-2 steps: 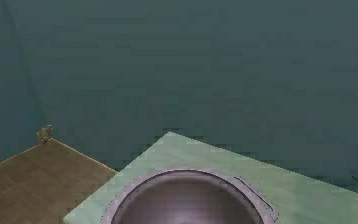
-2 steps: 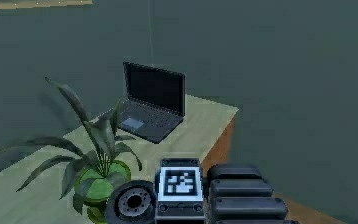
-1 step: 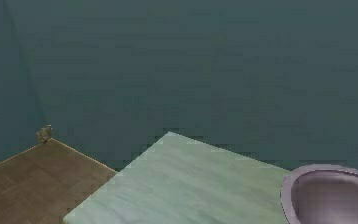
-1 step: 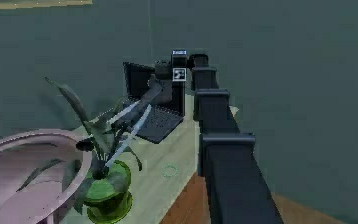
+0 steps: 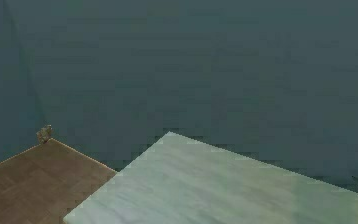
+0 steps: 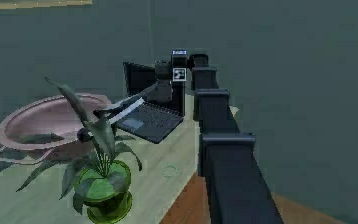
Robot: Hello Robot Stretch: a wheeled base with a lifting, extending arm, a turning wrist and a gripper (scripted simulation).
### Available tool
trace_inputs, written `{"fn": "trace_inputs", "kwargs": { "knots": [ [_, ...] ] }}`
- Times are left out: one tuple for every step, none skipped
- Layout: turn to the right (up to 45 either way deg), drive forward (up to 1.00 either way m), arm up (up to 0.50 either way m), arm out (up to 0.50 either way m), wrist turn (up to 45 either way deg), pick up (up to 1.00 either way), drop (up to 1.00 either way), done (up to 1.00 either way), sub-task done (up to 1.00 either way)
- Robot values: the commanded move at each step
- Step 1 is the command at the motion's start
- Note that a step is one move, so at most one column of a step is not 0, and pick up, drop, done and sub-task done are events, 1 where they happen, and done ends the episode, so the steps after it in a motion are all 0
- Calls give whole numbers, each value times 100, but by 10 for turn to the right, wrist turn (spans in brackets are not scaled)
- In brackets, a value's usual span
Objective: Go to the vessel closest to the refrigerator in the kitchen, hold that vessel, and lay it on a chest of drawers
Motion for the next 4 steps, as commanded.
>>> {"fn": "trace_inputs", "kwargs": {
  "knots": [
    [0,0,-4,0,0,0,0,0,0],
    [0,0,-32,0,0,0,0,0,0],
    [0,0,0,0,0,0,100,0,0],
    [0,0,4,0,0,0,0,0,0]
  ]
}}
